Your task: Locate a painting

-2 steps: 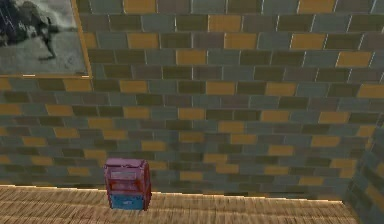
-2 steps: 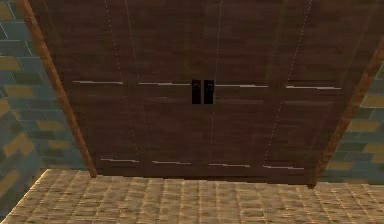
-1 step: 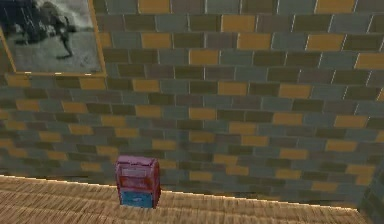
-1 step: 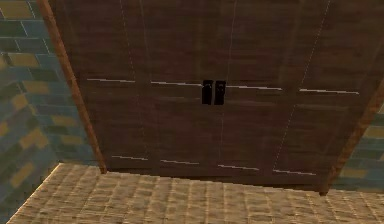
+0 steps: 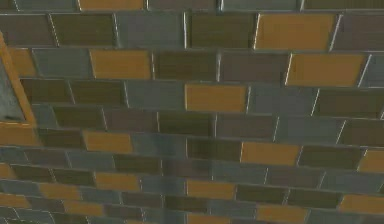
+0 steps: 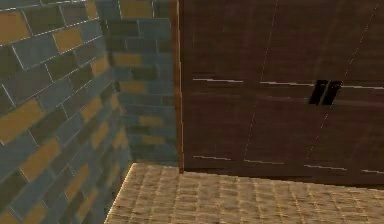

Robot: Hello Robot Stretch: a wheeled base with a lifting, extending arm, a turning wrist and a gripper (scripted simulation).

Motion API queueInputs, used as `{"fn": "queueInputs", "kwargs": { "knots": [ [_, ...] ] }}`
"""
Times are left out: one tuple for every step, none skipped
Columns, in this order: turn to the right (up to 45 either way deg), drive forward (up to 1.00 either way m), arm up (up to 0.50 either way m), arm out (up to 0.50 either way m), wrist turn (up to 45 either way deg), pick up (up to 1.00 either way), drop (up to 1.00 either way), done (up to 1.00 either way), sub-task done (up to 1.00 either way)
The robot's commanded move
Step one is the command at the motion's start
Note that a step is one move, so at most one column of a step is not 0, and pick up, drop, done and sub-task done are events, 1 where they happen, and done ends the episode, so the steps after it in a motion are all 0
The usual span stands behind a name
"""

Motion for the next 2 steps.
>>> {"fn": "queueInputs", "kwargs": {
  "knots": [
    [-45.0,0.00,0.00,0.00,0.0,0.00,0.00,0.00,0.00],
    [0.0,0.00,0.00,0.00,0.0,0.00,0.00,1.00,0.00]
  ]
}}
